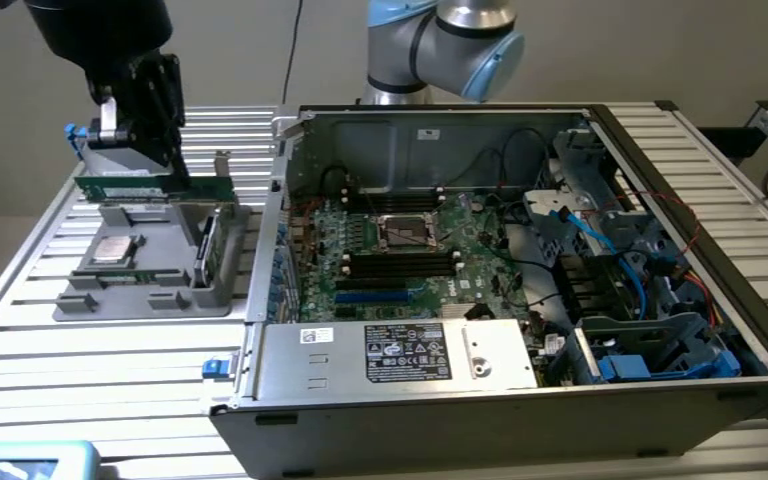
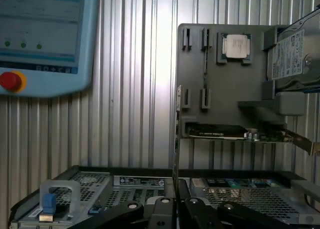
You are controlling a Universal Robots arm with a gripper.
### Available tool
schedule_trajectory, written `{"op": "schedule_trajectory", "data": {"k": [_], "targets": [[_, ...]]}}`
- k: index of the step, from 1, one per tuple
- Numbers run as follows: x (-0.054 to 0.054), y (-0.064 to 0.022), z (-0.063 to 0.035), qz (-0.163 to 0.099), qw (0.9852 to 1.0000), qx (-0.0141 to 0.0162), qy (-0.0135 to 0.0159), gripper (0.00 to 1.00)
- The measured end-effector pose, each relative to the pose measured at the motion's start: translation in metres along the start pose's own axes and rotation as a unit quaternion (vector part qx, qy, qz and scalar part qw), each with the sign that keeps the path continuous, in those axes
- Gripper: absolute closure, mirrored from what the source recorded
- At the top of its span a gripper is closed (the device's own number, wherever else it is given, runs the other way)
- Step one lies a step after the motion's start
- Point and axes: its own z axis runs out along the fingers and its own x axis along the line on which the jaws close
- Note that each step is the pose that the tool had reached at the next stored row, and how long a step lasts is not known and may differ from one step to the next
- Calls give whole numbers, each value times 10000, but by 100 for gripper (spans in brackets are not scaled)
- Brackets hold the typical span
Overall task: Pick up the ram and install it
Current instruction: 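Pick up the ram and move it above insertion slot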
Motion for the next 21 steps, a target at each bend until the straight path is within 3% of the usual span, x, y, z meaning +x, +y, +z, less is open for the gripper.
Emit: {"op": "schedule_trajectory", "data": {"k": [21], "targets": [[5,-954,27,-8,10000,-4,0,87]]}}
